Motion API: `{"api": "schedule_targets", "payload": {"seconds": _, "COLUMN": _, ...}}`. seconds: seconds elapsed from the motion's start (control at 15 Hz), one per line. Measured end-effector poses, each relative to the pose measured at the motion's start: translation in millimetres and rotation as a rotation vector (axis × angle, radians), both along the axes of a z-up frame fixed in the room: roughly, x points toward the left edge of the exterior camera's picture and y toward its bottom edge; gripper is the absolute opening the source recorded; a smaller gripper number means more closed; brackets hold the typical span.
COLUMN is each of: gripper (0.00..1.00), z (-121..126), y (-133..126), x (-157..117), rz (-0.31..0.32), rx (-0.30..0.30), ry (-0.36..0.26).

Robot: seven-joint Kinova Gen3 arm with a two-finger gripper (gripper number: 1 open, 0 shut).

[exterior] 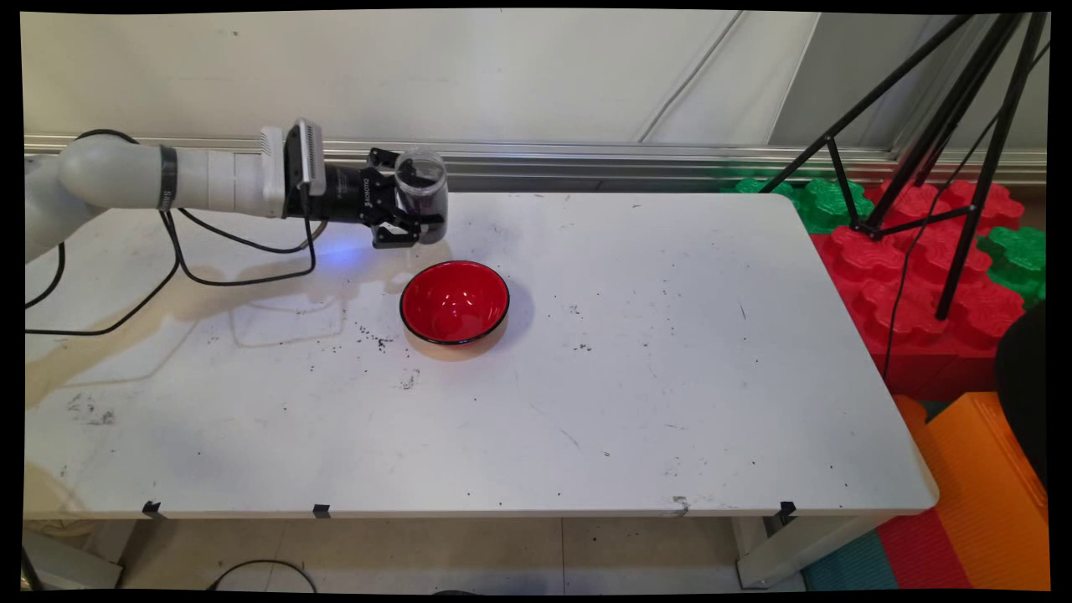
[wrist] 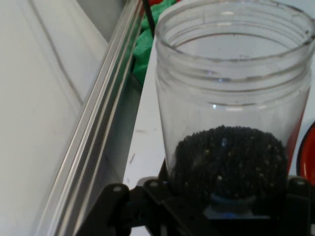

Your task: Pour the black seasoning powder in the red bowl

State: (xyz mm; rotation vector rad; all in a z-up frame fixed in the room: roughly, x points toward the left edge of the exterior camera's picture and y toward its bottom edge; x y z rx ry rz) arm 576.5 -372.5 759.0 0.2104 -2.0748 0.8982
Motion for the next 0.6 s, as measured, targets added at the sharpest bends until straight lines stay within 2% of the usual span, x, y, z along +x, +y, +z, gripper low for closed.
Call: {"api": "schedule_targets", "payload": {"seconds": 0.6, "gripper": 0.00, "z": 7.8, "y": -6.3, "x": -18.3, "rz": -0.130, "rx": -0.184, "ry": -0.237}}
